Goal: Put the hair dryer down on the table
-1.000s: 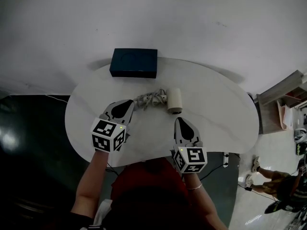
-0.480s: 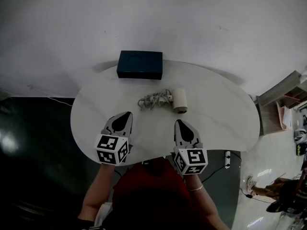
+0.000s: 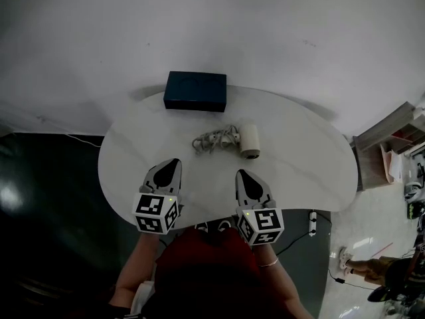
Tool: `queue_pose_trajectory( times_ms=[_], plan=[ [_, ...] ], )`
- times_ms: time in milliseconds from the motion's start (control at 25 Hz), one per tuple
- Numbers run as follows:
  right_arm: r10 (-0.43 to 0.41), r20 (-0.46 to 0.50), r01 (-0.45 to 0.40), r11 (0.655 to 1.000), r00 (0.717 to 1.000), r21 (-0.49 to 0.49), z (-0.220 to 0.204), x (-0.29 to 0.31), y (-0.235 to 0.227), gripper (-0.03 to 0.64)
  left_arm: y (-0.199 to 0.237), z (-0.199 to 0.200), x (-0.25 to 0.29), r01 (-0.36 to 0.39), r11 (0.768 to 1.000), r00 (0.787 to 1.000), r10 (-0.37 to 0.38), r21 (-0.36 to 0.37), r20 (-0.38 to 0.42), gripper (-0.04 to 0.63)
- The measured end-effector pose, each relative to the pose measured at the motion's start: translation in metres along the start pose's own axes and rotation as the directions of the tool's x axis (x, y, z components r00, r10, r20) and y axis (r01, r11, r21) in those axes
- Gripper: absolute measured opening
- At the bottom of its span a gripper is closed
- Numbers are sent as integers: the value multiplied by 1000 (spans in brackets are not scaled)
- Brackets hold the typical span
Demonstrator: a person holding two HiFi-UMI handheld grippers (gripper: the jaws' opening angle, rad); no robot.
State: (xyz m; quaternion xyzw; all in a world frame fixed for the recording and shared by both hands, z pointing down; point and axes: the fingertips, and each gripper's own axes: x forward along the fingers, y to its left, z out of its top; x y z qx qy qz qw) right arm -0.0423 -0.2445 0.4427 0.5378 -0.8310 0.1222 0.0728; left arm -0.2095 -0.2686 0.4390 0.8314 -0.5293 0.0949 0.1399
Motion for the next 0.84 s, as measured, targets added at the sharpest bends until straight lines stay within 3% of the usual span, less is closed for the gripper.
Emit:
queue_pose_trajectory(
  times_ms=[840],
  plan=[
    [48, 44, -46, 998, 998, -46, 11, -23, -24, 14, -32, -7, -5, -52, 999, 999, 52, -4, -1, 21]
  ],
)
